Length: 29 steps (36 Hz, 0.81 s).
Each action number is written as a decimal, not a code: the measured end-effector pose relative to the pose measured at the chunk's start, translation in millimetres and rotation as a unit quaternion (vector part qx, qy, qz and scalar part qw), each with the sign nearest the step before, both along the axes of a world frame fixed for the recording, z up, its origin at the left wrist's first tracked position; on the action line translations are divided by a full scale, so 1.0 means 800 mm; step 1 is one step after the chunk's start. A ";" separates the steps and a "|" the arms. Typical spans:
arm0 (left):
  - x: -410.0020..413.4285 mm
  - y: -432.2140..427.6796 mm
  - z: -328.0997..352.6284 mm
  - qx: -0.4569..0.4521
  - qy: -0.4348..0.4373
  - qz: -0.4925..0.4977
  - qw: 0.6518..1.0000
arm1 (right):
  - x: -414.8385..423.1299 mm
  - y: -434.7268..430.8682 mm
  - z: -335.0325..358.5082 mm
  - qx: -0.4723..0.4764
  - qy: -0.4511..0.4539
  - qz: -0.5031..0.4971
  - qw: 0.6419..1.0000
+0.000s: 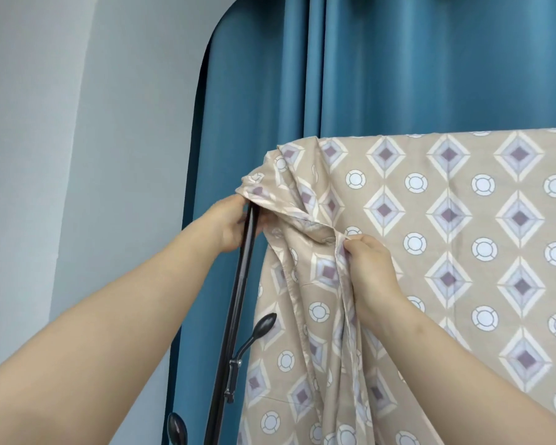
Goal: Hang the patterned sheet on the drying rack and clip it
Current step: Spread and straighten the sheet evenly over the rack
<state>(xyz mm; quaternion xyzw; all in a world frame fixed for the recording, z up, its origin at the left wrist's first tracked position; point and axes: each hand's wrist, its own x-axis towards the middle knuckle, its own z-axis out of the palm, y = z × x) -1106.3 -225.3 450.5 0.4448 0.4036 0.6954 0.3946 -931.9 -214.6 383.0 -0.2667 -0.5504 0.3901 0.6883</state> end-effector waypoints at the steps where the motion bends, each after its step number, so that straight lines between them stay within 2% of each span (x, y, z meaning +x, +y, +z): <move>1: -0.002 0.000 0.003 0.008 0.011 0.023 1.000 | -0.001 0.002 0.000 0.002 -0.012 -0.004 1.000; 4: -0.023 0.002 0.023 0.079 0.101 0.170 0.977 | -0.003 0.001 0.001 0.029 -0.066 -0.001 0.997; 5: -0.031 0.001 0.034 0.115 0.144 0.238 0.954 | -0.004 -0.001 0.002 0.045 -0.083 0.005 0.996; 7: -0.040 -0.008 0.052 0.172 0.217 0.390 0.878 | -0.009 -0.005 0.006 0.074 -0.109 0.017 0.991; 8: -0.041 -0.013 0.059 0.201 0.231 0.445 0.842 | -0.012 -0.007 0.009 0.089 -0.117 0.025 0.989; 9: -0.040 -0.016 0.063 0.222 0.218 0.462 0.831 | -0.017 -0.008 0.013 0.099 -0.120 0.033 0.987; 11: -0.037 -0.015 0.058 0.216 0.181 0.409 0.868 | -0.024 -0.009 0.017 0.107 -0.124 0.042 0.986; 12: -0.039 -0.010 0.050 0.180 0.189 0.363 0.894 | -0.027 -0.008 0.018 0.105 -0.131 0.042 0.985; 14: -0.044 -0.002 0.030 0.096 0.257 0.290 0.917 | -0.030 -0.009 0.017 0.090 -0.154 0.057 0.982; 15: -0.048 -0.001 0.023 0.085 0.273 0.276 0.918 | -0.032 -0.011 0.016 0.081 -0.170 0.077 0.979; 17: -0.055 -0.007 0.024 0.123 0.247 0.276 0.921 | -0.035 -0.016 0.017 0.069 -0.207 0.128 0.967; 21: -0.060 -0.033 0.058 0.237 0.100 0.304 0.917 | -0.047 -0.025 0.021 0.078 -0.267 0.181 0.943; 25: -0.064 -0.039 0.065 0.177 0.108 0.250 0.946 | -0.059 -0.029 0.027 0.096 -0.279 0.194 0.936; 29: -0.074 -0.041 0.059 0.183 0.052 0.244 0.951 | -0.064 -0.030 0.045 0.097 -0.244 0.185 0.947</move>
